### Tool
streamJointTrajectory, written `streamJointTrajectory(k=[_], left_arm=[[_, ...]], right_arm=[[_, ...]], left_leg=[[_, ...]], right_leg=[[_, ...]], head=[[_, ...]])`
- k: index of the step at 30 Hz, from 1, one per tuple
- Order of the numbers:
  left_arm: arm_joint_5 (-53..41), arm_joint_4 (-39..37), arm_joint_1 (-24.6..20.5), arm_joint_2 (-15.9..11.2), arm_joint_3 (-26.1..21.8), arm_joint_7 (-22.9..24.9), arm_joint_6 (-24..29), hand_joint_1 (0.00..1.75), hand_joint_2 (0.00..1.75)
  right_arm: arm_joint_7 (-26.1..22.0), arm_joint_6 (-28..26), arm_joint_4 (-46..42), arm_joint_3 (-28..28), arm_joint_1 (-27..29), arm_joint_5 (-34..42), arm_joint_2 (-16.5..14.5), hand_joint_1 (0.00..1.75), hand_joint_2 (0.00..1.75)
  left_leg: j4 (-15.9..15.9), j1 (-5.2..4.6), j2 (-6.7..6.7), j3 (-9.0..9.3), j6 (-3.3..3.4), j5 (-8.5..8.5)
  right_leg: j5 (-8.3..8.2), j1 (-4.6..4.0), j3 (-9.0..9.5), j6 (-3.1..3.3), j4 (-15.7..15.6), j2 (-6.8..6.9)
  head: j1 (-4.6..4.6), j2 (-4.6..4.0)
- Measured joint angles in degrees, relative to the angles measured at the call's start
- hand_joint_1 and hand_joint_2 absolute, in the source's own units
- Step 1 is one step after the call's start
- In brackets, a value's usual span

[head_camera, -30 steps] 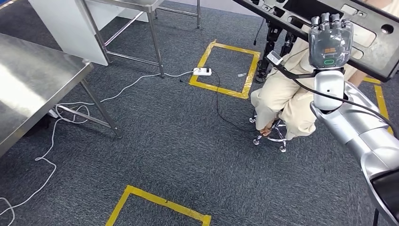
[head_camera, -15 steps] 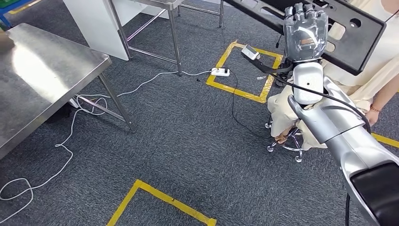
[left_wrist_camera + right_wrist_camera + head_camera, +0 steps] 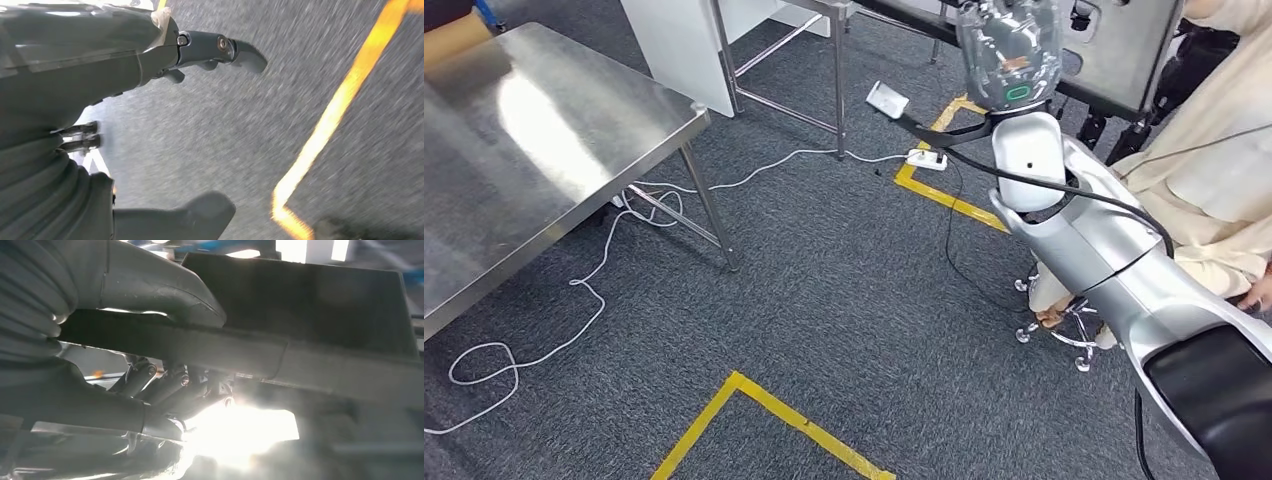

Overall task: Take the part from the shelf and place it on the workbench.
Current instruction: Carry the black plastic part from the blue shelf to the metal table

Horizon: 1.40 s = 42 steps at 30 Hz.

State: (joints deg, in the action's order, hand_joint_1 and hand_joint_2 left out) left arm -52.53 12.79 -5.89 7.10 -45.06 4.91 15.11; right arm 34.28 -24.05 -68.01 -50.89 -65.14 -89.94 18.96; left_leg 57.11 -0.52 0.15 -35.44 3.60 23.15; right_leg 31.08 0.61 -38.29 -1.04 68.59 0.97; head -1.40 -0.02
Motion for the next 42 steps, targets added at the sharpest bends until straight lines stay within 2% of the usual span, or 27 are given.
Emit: streamJointTrajectory(k=[2, 3, 4, 6, 8, 10, 11, 13, 15, 16, 17, 18, 19, 20, 22, 24, 26, 28, 30, 32, 33, 34, 35, 37, 39, 41, 42], left_arm=[[-0.9, 0.0, -0.1, 1.9, 0.0, -0.5, 2.2, 0.00, 1.75], [-1.4, 0.0, -0.1, 2.7, 0.0, -0.7, 2.7, 0.00, 1.75], [-2.0, 0.0, 0.0, 3.4, 0.0, -0.9, 2.8, 0.00, 1.75], [-3.4, 0.0, 0.2, 4.4, 0.0, -1.1, 2.5, 0.00, 1.75], [-4.6, 0.0, 0.3, 5.0, 0.0, -0.9, 2.0, 0.00, 1.75], [-5.3, 0.0, 0.4, 5.2, 0.0, -0.7, 1.8, 0.00, 1.75], [-5.6, 0.1, 0.6, 5.3, 0.0, -0.6, 1.8, 0.00, 1.75], [-5.8, 0.1, 0.7, 5.4, 0.0, -0.5, 1.8, 0.00, 1.75], [-5.8, 0.1, 0.6, 5.4, 0.0, -0.5, 1.9, 0.00, 1.75], [-5.8, 0.1, 0.6, 5.5, 0.0, -0.5, 1.9, 0.00, 1.75], [-5.8, 0.1, 0.6, 5.5, 0.0, -0.5, 1.9, 0.00, 1.75], [-5.8, 0.1, 0.6, 5.5, 0.0, -0.5, 1.9, 0.00, 1.75], [-5.9, 0.1, 0.6, 5.6, 0.0, -0.5, 2.0, 0.00, 1.75], [-6.0, 0.1, 0.6, 5.6, 0.0, -0.5, 2.1, 0.00, 1.75], [-6.5, 0.1, 0.6, 5.6, 0.0, -0.6, 2.3, 0.00, 1.75], [-6.9, 0.2, 0.5, 5.6, 0.1, -0.7, 2.3, 0.00, 1.75], [-7.0, 0.3, 0.5, 5.6, 0.1, -0.8, 2.4, 0.00, 1.75], [-7.0, 0.5, 0.5, 5.6, 0.1, -1.0, 2.3, 0.00, 1.75], [-7.0, 0.6, 0.5, 5.6, 0.0, -1.1, 2.3, 0.00, 1.75], [-6.8, 0.9, 0.5, 5.5, -0.1, -1.1, 2.3, 0.00, 1.75], [-6.6, 1.0, 0.5, 5.5, -0.3, -1.2, 2.3, 0.00, 1.75], [-6.5, 1.0, 0.5, 5.5, -0.5, -1.3, 2.3, 0.00, 1.75], [-6.3, 1.0, 0.5, 5.5, -0.8, -1.4, 2.5, 0.00, 1.75], [-6.0, 1.1, 0.5, 5.5, -1.3, -1.9, 2.8, 0.00, 1.75], [-5.8, 1.1, 0.5, 5.5, -1.8, -2.2, 3.2, 0.00, 1.75], [-5.7, 1.2, 0.7, 5.5, -2.3, -2.4, 3.4, 0.00, 1.75], [-5.7, 1.2, 0.8, 5.4, -2.5, -2.5, 3.5, 0.00, 1.75]], right_arm=[[1.3, 0.4, 0.3, -3.2, -0.2, 0.0, -1.0, 1.75, 1.75], [2.3, 0.8, 0.4, -5.0, -0.3, 0.0, -1.4, 1.75, 1.75], [3.4, 1.4, 0.6, -7.0, -0.4, 0.0, -1.8, 1.75, 1.75], [4.9, 3.2, 0.7, -10.5, -1.0, 0.0, -2.4, 1.75, 1.75], [5.3, 5.8, 0.2, -13.3, -1.7, 0.0, -2.7, 1.75, 1.75], [5.3, 8.1, -0.7, -15.9, -2.3, 0.0, -3.1, 1.75, 1.75], [5.4, 8.8, -1.1, -17.0, -2.6, 0.0, -3.3, 1.75, 1.75], [5.5, 9.5, -1.8, -18.7, -3.2, 0.0, -3.8, 1.75, 1.75], [5.6, 9.7, -2.2, -19.9, -3.7, 0.0, -4.0, 1.75, 1.75], [5.6, 9.8, -2.3, -20.4, -3.8, 0.0, -4.0, 1.75, 1.75], [5.6, 9.8, -2.3, -21.0, -3.8, 0.0, -4.0, 1.75, 1.75], [5.6, 9.7, -2.3, -21.5, -3.8, 0.0, -4.0, 1.75, 1.75], [5.6, 9.7, -2.3, -21.8, -3.8, 0.0, -4.0, 1.75, 1.75], [5.6, 9.5, -2.4, -22.1, -3.8, 0.0, -4.1, 1.75, 1.75], [5.7, 8.9, -2.4, -22.3, -3.8, 0.0, -4.0, 1.75, 1.75], [5.7, 8.1, -2.4, -22.1, -3.7, 0.0, -3.8, 1.75, 1.75], [5.7, 7.2, -2.3, -21.8, -3.4, 0.1, -3.5, 1.75, 1.75], [5.7, 6.3, -2.3, -21.0, -2.9, 0.1, -3.0, 1.75, 1.75], [5.7, 5.4, -2.3, -20.3, -2.5, 0.1, -2.2, 1.75, 1.75], [5.7, 4.9, -2.3, -20.0, -1.7, 0.1, -1.7, 1.75, 1.75], [5.7, 4.7, -2.3, -20.0, -1.1, 0.1, -1.5, 1.75, 1.75], [5.7, 4.6, -2.2, -19.9, -0.7, 0.1, -1.4, 1.75, 1.75], [5.7, 4.5, -2.1, -19.9, -0.4, 0.1, -1.5, 1.75, 1.75], [5.7, 4.4, -1.8, -19.6, -0.3, 0.1, -1.9, 1.75, 1.75], [5.7, 4.1, -1.6, -19.3, -0.3, 0.1, -2.6, 1.75, 1.75], [5.7, 4.0, -1.4, -19.3, -0.2, 0.1, -3.3, 1.75, 1.75], [5.7, 4.0, -1.3, -19.3, -0.3, 0.1, -3.6, 1.75, 1.75]], left_leg=[[0.0, 0.00, -1.47, 0.11, 0.09, 0.06], [0.1, 0.02, -2.32, 0.17, 0.06, 0.10], [0.2, 0.07, -3.16, 0.26, -0.05, 0.18], [0.8, 0.12, -4.74, 0.20, -0.47, 0.56], [1.6, 0.11, -6.02, -0.25, -1.01, 1.03], [1.8, 0.31, -6.87, -0.67, -1.50, 1.20], [1.9, 0.43, -6.62, -0.82, -1.77, 1.34], [4.0, 0.44, -4.18, -1.86, -2.51, 2.75], [10.5, 0.62, -1.22, -5.06, -3.21, 5.95], [14.4, 0.84, -0.62, -7.15, -3.46, 7.44], [17.3, 1.03, -0.40, -8.84, -3.63, 8.15], [18.3, 1.17, -0.30, -9.65, -3.74, 7.82], [16.5, 1.27, -0.10, -9.04, -3.77, 6.25], [13.0, 1.31, 0.35, -7.44, -3.71, 4.12], [5.1, 0.97, 2.39, -3.45, -3.32, 0.90], [2.0, 0.44, 3.16, -1.92, -2.74, 0.41], [1.8, 0.31, 1.91, -1.79, -1.99, 0.38], [1.1, 0.47, 0.85, -1.19, -1.16, 0.07], [0.7, 0.57, -0.19, -0.82, -0.55, -0.12], [0.7, 0.55, -1.57, -0.79, -0.24, -0.06], [0.7, 0.52, -2.38, -0.77, -0.19, -0.02], [0.8, 0.50, -3.18, -0.75, -0.17, 0.02], [0.9, 0.47, -3.91, -0.72, -0.23, 0.06], [1.2, 0.34, -5.19, -0.83, -0.55, 0.30], [1.6, 0.21, -6.14, -1.08, -1.00, 0.61], [1.7, 0.34, -6.85, -1.24, -1.44, 0.80], [1.9, 0.40, -6.64, -1.33, -1.71, 1.02]], right_leg=[[1.70, 0.11, -3.43, -0.18, 6.2, -0.54], [1.33, 0.14, -3.93, -0.62, 6.6, -0.63], [-0.04, 0.20, -3.23, -1.22, 4.4, -0.81], [-3.67, 0.51, 0.07, -2.20, -3.6, -2.02], [-5.56, 0.73, 2.40, -2.00, -8.7, -2.95], [-5.69, 0.55, 2.85, -1.15, -9.4, -2.56], [-5.75, 0.58, 2.91, -0.81, -9.5, -2.23], [-5.77, 0.83, 3.14, -0.15, -9.7, -1.58], [-5.53, 0.86, 3.42, 0.37, -9.7, -0.80], [-5.40, 0.81, 3.55, 0.54, -9.7, -0.32], [-5.27, 0.77, 3.66, 0.69, -9.7, 0.20], [-5.13, 0.76, 3.77, 0.77, -9.7, 0.71], [-4.98, 0.77, 3.93, 0.76, -9.7, 1.18], [-4.80, 0.78, 4.15, 0.70, -9.7, 1.63], [-4.40, 0.52, 4.60, 0.33, -9.8, 2.44], [-4.08, 0.16, 4.89, -0.18, -9.9, 3.20], [-3.79, -0.01, 5.25, -0.78, -10.1, 3.98], [-2.78, -0.04, 4.86, -1.06, -8.7, 2.77], [-0.54, 0.07, 2.25, -0.57, -3.3, 0.46], [1.61, 0.10, -1.99, -0.17, 3.8, -0.46], [1.78, 0.09, -3.51, -0.28, 5.8, -0.62], [1.07, 0.09, -3.97, -0.60, 5.6, -0.75], [-0.48, 0.09, -3.19, -1.03, 3.0, -1.00], [-4.19, 0.19, 0.14, -1.65, -5.0, -2.44], [-6.06, 0.28, 2.21, -1.39, -9.5, -3.31], [-6.21, 0.28, 2.48, -0.62, -9.8, -2.67], [-6.22, 0.37, 2.66, -0.31, -9.9, -2.28]], head=[[0.02, 0.00], [0.06, 0.00], [0.08, 0.00], [0.11, 0.00], [0.09, 0.00], [0.09, 0.00], [0.09, 0.00], [-0.08, 0.00], [-0.28, 0.00], [-0.30, 0.00], [-0.30, 0.00], [-0.31, 0.00], [-0.30, 0.00], [-0.30, 0.00], [-0.25, 0.00], [-0.17, 0.00], [-0.12, 0.00], [-0.02, 0.00], [0.15, 0.00], [0.30, 0.00], [0.34, 0.00], [0.37, 0.00], [0.37, 0.00], [0.37, 0.00], [0.33, 0.01], [0.35, 0.01], [0.36, 0.01]])
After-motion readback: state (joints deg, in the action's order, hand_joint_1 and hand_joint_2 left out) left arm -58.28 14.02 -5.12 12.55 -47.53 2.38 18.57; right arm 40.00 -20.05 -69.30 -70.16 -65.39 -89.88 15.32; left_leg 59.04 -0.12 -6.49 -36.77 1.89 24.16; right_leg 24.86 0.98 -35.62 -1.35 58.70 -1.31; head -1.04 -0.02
